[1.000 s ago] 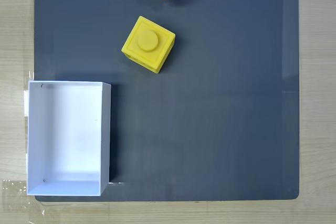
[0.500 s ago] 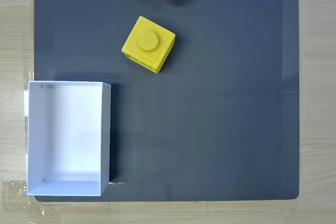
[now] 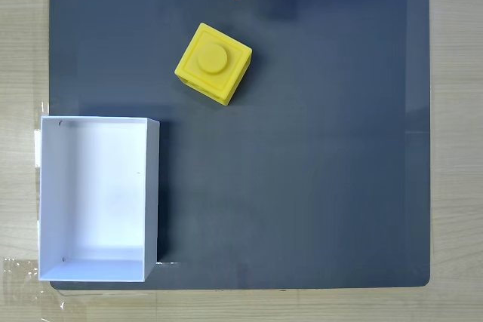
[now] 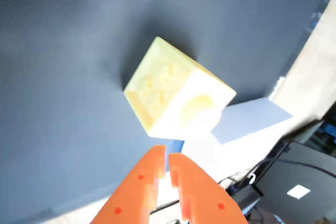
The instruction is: Grasp a yellow block and put it in the box
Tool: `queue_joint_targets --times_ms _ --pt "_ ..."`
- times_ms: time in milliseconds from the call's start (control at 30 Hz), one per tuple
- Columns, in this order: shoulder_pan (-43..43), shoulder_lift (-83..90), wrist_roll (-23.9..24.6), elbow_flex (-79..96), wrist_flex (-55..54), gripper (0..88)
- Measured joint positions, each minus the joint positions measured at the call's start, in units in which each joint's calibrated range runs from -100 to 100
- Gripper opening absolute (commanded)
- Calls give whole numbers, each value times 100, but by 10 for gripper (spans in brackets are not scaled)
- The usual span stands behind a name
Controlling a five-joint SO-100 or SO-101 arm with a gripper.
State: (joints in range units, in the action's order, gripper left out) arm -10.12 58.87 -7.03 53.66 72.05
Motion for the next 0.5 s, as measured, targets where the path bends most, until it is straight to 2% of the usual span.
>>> queue_joint_targets --times_ms 200,333,400,500 --pt "0 -1635 -21 -2276 788 14" --pt "-306 -2410 -48 -3568 1220 14" --pt "-468 -2748 -201 -4020 1402 14" --pt "-711 -3194 -703 -4444 1679 14"
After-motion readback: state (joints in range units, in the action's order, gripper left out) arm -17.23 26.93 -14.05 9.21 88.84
